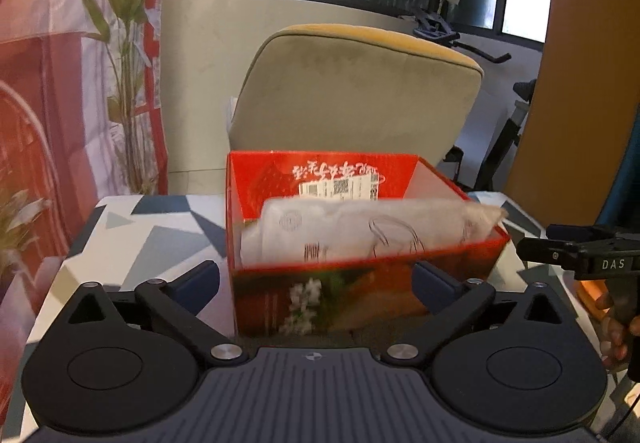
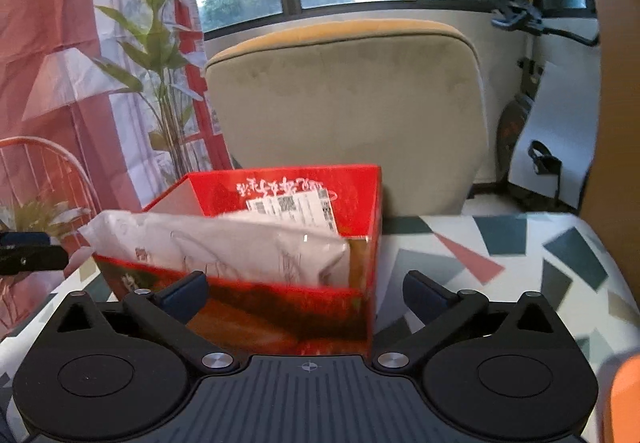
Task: Organize soft objects
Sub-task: 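Lower both tools to the dark blue package beside the grey knit cloth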
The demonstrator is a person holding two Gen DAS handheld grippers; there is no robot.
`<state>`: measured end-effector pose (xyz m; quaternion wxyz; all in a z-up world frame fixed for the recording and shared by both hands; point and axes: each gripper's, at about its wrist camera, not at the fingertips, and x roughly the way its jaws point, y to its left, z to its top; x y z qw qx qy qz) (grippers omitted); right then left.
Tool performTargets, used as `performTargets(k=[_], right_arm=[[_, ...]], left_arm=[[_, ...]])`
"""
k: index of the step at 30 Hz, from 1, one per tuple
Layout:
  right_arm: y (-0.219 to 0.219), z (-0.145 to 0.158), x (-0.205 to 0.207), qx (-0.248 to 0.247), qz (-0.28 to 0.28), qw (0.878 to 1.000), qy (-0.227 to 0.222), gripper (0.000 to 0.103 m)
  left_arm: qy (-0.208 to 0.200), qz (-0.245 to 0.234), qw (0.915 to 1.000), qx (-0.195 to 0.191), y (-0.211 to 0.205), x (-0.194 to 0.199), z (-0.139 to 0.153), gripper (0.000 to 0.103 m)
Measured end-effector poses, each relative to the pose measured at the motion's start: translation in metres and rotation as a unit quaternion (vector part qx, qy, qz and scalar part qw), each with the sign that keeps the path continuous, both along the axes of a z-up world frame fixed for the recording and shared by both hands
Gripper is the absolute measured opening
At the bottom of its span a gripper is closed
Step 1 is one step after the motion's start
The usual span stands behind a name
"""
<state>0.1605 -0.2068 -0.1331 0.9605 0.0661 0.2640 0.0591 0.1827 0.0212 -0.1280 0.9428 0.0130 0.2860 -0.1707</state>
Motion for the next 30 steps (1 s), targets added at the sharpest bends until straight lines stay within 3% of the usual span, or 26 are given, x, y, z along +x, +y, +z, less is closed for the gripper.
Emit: performTargets(k=[13,19,30], right_arm=[[0.030,-0.047,-0.086,0.050,-0.019,0.998,0.031,0.103],[0.049,-0.078,-0.122,0.039,-0.004,0.997,0.068,0.103],[0.057,-0.081,-0.128,0.015,0.022,0.997,0.072,0.102]], left_arm=[[0.035,0.011,0.9987,-0.036,0.003,-0.068,-0.036,0.103],[0.042,0.020,0.9978,-0.046,0.002,-0.099,-0.057,0.103],[0.051,0.040,0.9968,-0.047,0.012,-0.100,-0.065,0.102]])
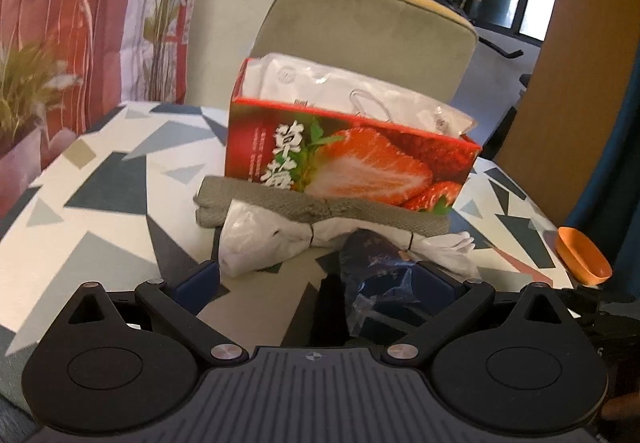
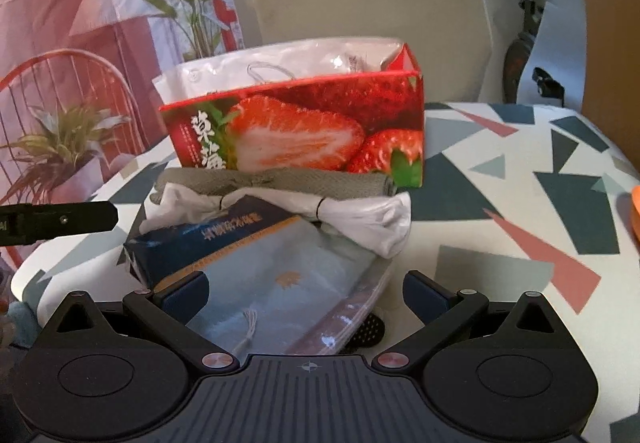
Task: Organize soft objects
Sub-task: 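Lower both tools to the dark blue package beside the grey knit cloth, then close the left gripper on the dark blue package while the right gripper closes on it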
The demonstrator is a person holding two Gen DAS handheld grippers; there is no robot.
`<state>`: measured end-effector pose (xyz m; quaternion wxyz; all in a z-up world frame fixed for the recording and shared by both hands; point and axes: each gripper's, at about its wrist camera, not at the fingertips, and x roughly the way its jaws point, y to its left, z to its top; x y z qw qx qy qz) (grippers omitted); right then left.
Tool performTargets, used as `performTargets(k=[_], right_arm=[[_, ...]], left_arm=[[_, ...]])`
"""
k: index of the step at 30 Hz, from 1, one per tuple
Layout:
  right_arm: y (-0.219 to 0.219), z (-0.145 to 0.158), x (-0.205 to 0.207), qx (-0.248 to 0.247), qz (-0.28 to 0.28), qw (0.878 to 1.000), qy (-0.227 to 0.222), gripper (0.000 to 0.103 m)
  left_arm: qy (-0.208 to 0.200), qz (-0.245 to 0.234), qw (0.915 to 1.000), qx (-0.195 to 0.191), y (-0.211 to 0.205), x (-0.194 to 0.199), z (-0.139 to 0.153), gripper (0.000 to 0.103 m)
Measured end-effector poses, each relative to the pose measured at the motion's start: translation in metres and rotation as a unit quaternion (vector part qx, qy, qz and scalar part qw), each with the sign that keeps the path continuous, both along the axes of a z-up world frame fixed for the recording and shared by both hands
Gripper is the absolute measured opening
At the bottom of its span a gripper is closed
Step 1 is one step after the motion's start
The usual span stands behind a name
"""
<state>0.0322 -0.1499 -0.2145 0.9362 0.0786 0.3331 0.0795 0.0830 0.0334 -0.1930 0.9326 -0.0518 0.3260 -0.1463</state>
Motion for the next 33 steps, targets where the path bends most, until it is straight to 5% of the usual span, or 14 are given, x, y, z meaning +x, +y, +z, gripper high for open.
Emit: performTargets(k=[8,12,23,33], right_arm=[[-0.003,-0.013,0.006,0.016,0.004,0.999,0.035,0.102],[0.003,-0.023,0.008,0.002,0.016,0.999,0.047,0.102],[0.035,-0.035,0.008,-0.083,0.069,0.993,0.057,0.101],[0.029,-0.035,0.009,-0.074,0.065,0.994,0.055,0.098]], left_arm=[[-0.001,-0.008,0.9999,-0.010,0.000,-0.002,-0.002,0.098],[-0.002,-0.034,0.9993,-0.013,-0.007,-0.003,-0.003,0.080],[0.017,-0.101,0.9948,0.001,-0.030,-0.002,-0.023,0.058],[0.057,-0.102,0.9931,-0.004,-0.026,0.005,-0.041,0.056]])
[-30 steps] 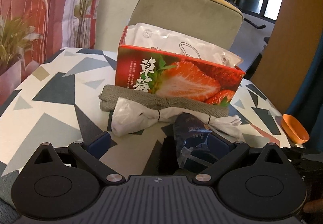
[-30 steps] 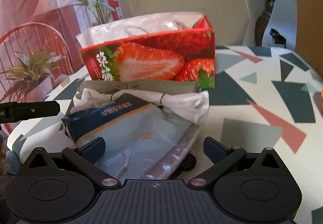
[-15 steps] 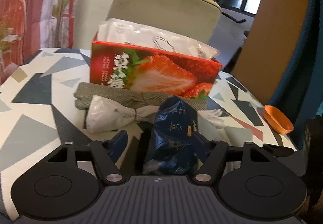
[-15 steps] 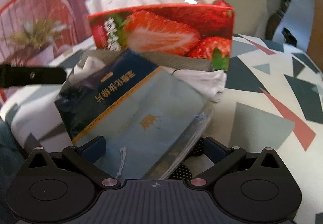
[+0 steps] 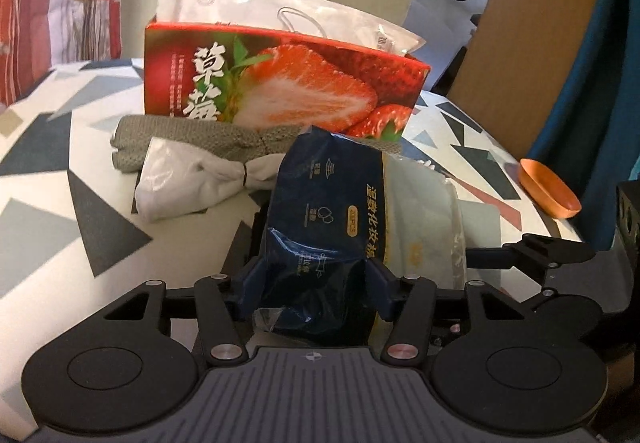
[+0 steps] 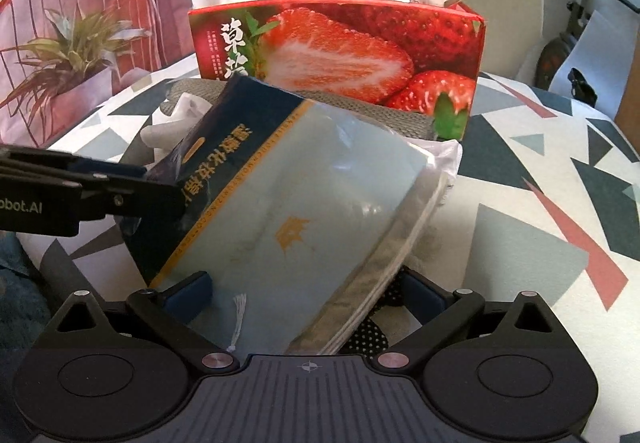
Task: Organize soft objects
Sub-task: 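Close the left gripper on the dark blue package while the right gripper closes on it, then lift the dark blue package with both grippers off the table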
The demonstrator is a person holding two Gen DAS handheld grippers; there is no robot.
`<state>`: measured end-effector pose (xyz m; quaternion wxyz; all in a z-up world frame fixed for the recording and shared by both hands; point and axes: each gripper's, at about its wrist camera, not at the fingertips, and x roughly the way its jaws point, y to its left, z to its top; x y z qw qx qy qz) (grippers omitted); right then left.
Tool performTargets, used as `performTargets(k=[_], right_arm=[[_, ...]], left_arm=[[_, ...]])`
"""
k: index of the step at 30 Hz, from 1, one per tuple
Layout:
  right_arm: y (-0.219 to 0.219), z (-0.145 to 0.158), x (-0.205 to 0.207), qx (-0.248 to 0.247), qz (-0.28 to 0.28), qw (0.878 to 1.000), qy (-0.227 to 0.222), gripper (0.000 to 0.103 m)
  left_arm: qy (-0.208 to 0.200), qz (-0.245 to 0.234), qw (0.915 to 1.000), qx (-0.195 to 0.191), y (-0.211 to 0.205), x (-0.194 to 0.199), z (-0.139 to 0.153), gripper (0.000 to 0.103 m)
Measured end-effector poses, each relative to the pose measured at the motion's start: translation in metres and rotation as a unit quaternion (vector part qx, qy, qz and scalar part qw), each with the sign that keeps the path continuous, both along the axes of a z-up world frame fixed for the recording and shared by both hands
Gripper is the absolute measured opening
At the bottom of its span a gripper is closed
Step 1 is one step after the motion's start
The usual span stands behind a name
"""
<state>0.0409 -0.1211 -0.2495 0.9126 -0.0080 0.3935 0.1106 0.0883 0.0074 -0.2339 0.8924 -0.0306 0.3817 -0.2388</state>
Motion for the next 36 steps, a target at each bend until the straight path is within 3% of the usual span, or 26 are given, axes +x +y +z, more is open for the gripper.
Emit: performTargets(k=[8,18,27,36], right_arm=[[-0.016,0.015,-0.006,0.033,-0.023,0.998,-0.049,0.085],[-0.018,0.006,0.000,0.046,-0.028,0.998,-0.022,0.082],[-0.018,0.019,-0.010,0.072,-0.007,0.995,-0.068,0.078],[-0.019,0.017,-0.006,0.074,-0.015,0.996,-0.053,0.036]], left_arm=[[0.016,-0.002,0.9999,-0.004,0.000,0.002,-0.005,0.055],[0.042,0.007,0.9989,-0.022,0.007,0.008,-0.013,0.062],[0.057,0.014,0.9977,-0.033,0.011,0.012,-0.018,0.065],[0.054,0.011,0.9980,-0.030,0.009,0.012,-0.018,0.064]])
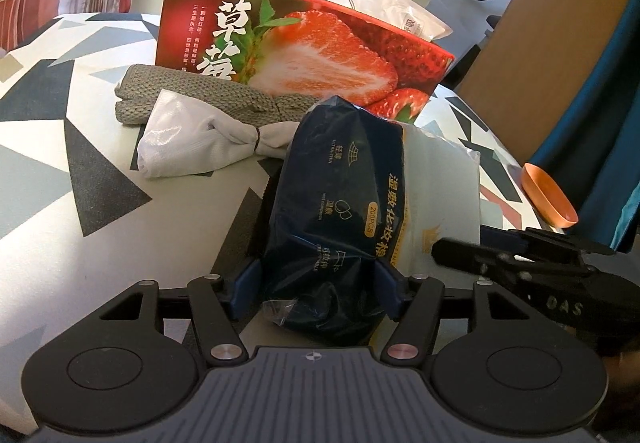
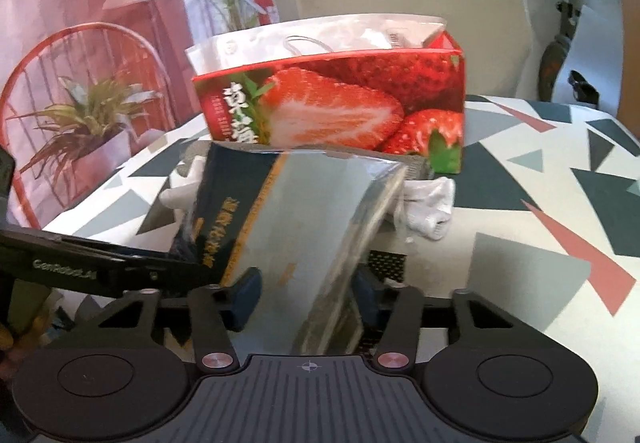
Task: Organize soft objects
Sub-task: 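Lift the dark blue package with both grippers off the table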
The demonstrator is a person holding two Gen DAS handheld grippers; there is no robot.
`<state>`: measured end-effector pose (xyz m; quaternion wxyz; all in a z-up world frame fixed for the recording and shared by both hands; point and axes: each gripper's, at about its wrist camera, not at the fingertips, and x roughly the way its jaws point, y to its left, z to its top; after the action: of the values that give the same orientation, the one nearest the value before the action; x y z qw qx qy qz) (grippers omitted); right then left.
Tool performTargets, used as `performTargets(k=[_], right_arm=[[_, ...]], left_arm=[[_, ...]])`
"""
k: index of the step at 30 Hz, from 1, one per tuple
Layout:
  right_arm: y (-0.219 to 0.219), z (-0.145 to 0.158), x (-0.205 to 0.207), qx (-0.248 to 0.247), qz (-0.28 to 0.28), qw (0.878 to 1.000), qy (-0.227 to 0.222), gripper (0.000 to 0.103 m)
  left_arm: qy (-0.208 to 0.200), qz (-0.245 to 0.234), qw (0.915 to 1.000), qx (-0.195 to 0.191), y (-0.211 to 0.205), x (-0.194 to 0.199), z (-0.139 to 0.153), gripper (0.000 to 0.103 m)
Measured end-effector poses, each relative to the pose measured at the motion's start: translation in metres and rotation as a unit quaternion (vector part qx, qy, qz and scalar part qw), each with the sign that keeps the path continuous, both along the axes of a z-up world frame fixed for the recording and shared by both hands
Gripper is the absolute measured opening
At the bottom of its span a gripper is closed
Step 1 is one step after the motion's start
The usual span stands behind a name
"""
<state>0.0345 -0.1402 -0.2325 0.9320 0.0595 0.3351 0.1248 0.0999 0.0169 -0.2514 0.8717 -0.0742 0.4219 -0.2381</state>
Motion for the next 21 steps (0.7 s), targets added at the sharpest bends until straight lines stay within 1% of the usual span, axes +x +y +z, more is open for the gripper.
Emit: performTargets(k=[1,5,8,12,14,17,21], right_arm=[[-0.001,0.000,0.000,-0.001,-0.005,1.000,0.001,0.028],[-0.004,-0.001,-0.003,0.006,-0.003,1.000,0.000,0.019],[-0.001,0.001,-0.004,0.002,0.004,1.000,-0.003,0.018],[0.000,0.002,-0.005,0.013,0.012,1.000,-0.006,0.017],[0.001,0.004,-0.006,0.015,0.015,1.000,-0.011,0.017],[0.002,0.008,-0.008,0.018,0.020,0.999,-0.022,0.016],[0.005,0.014,-0.010,0.018,0.025,0.999,-0.040,0.016]], left_arm=[[0.000,0.000,1.0000,0.000,0.000,0.000,0.000,0.064],[-0.002,-0.002,1.0000,-0.001,0.000,-0.002,0.002,0.064],[-0.006,-0.006,1.0000,0.002,-0.001,-0.004,0.003,0.064],[-0.018,-0.015,0.9997,0.005,-0.003,-0.007,0.007,0.063],[-0.021,-0.016,0.9996,-0.005,-0.001,-0.007,0.008,0.062],[-0.022,-0.008,0.9992,-0.032,0.007,-0.006,0.009,0.062],[-0.037,-0.005,0.9985,-0.041,0.009,-0.009,0.014,0.061]])
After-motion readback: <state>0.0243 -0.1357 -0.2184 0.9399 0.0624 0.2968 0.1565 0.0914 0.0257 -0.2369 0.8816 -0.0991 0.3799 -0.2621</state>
